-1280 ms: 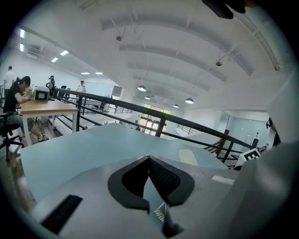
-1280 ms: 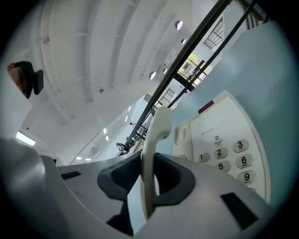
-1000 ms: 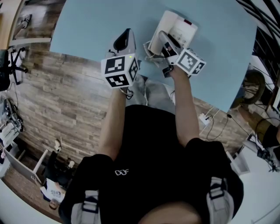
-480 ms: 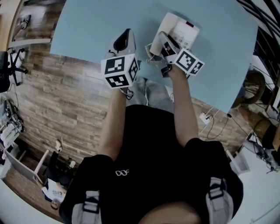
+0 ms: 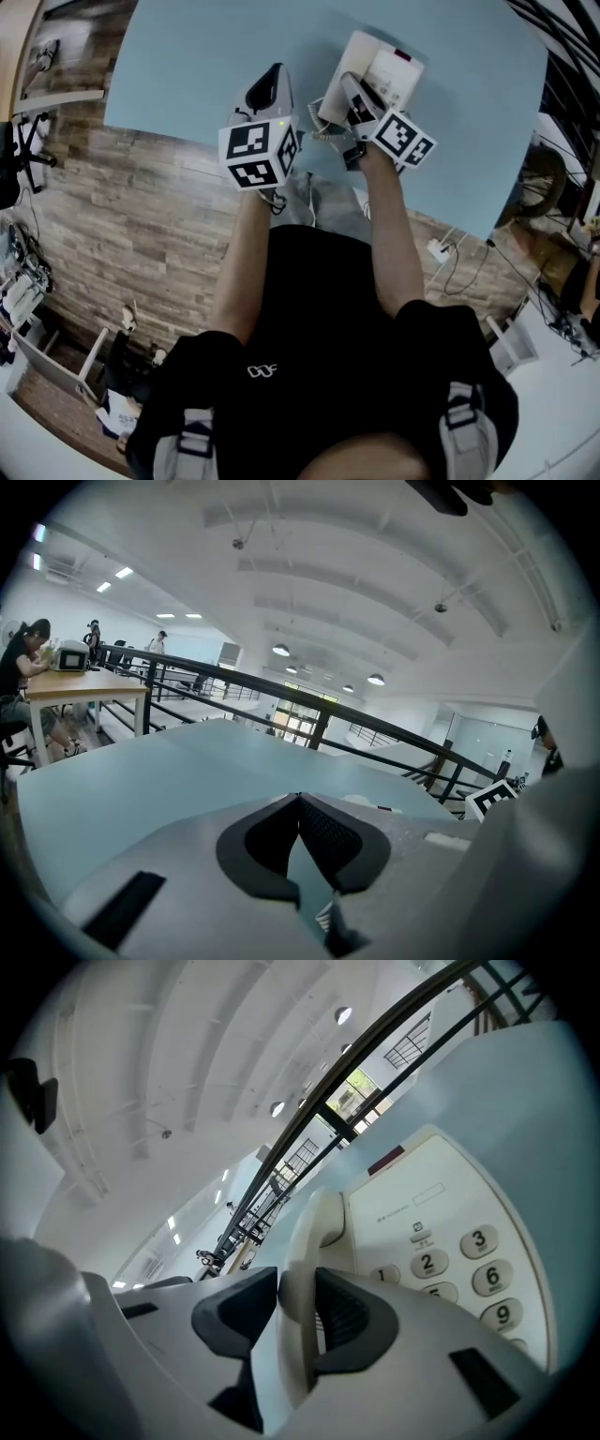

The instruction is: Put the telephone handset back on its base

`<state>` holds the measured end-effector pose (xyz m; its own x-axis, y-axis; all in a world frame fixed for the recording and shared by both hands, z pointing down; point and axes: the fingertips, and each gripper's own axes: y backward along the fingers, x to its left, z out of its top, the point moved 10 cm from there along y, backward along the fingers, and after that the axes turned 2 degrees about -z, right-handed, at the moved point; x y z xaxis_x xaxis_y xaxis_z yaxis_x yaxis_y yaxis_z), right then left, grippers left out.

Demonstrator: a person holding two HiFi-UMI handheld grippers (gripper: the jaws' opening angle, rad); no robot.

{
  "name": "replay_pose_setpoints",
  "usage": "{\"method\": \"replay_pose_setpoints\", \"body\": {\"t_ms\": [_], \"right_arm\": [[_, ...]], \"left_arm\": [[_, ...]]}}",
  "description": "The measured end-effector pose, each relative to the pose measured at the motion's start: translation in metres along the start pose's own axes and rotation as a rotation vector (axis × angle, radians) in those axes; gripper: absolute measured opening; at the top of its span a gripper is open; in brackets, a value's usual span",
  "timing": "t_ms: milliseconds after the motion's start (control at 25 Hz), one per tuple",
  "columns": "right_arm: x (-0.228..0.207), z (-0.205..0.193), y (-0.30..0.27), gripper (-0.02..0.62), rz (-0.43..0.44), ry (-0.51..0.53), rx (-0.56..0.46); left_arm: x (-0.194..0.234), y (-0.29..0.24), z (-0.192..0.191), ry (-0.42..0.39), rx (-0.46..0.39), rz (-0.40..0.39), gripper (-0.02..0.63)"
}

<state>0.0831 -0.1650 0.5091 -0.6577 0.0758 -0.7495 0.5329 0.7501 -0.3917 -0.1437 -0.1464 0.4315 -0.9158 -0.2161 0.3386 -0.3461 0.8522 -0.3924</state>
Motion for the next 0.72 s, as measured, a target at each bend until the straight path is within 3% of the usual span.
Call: {"method": "replay_pose_setpoints", "body": {"t_ms": [240, 360, 440, 520, 720], "right_arm": [[0.002, 0.005, 0.008, 0.175, -0.054, 0.057, 0.012], [0.005, 0.008, 0.015, 0.174, -0.086, 0.115, 0.008], [0.009, 0.016, 0.021, 0.157, -0.119, 0.184, -0.018], [0.015, 0.028, 0.028, 0.092, -0.141, 0.275, -0.058], [0.042, 0.066, 0.047, 0.016, -0.116, 0.514, -0.181]], "left_arm": [[-0.003, -0.01, -0.001, -0.001, 0.018, -0.028, 0.0], [-0.008, -0.015, 0.0, -0.01, 0.021, -0.051, 0.0], [-0.011, -0.018, 0.003, -0.017, 0.017, -0.067, 0.0], [-0.015, -0.021, 0.009, -0.027, 0.008, -0.079, 0.0], [-0.032, -0.026, 0.029, -0.066, -0.046, -0.104, 0.0]]}}
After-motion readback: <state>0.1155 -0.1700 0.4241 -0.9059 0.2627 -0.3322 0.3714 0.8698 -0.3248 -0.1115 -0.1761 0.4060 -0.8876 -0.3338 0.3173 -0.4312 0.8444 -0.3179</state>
